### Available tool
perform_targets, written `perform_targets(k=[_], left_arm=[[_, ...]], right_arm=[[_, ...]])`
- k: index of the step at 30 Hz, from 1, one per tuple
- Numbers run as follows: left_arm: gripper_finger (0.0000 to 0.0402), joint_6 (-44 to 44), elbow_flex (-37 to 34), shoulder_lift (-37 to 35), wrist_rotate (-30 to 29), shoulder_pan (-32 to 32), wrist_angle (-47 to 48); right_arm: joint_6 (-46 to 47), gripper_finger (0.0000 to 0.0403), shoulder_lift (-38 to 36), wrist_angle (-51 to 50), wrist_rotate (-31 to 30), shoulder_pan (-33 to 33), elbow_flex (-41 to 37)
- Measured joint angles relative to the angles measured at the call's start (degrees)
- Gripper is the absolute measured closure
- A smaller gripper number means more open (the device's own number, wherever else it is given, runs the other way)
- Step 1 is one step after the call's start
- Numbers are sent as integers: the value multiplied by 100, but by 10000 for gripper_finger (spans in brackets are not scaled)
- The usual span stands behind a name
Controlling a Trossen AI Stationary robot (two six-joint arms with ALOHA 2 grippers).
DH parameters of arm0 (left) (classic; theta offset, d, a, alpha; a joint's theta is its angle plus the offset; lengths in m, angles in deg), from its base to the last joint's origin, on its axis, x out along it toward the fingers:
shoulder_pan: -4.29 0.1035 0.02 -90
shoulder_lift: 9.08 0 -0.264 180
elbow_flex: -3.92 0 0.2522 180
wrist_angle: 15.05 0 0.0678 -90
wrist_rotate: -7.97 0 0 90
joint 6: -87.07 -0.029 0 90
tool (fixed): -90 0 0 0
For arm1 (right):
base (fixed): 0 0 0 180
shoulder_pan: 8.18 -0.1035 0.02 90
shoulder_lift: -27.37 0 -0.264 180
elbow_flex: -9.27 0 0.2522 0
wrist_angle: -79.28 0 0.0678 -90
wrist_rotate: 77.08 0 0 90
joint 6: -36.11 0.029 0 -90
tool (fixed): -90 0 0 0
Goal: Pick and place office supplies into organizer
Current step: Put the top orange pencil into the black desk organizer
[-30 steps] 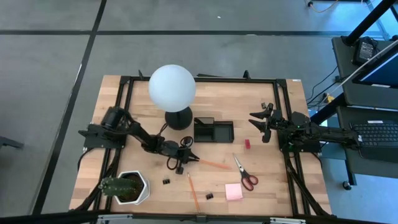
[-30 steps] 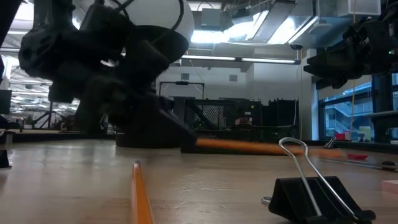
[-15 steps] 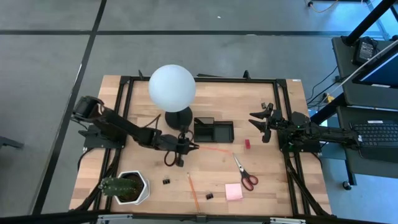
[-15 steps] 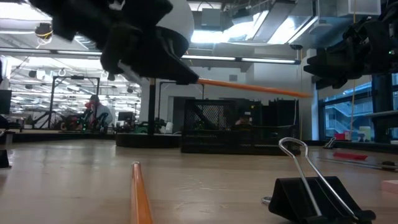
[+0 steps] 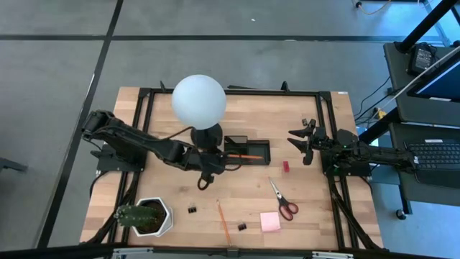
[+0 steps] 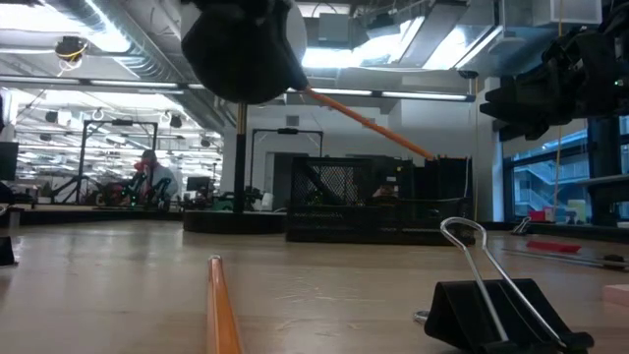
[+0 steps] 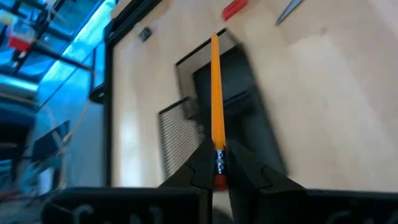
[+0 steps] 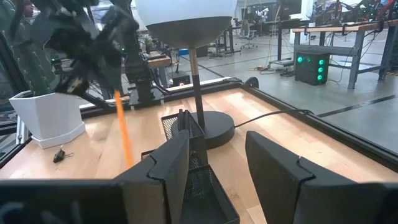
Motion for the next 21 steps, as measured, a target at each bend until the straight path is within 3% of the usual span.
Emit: perform_targets(k=[8, 16, 21], left_arm=[[384, 20, 779, -2, -428, 2, 1349], [384, 424, 1190, -2, -419, 0, 2581], [384, 559, 1340, -2, -418, 0, 2691]], right_arm=[[-2, 241, 0, 0, 1, -2, 2], [-2, 241, 0, 0, 0, 0, 2], [-2, 241, 0, 0, 0, -2, 2]])
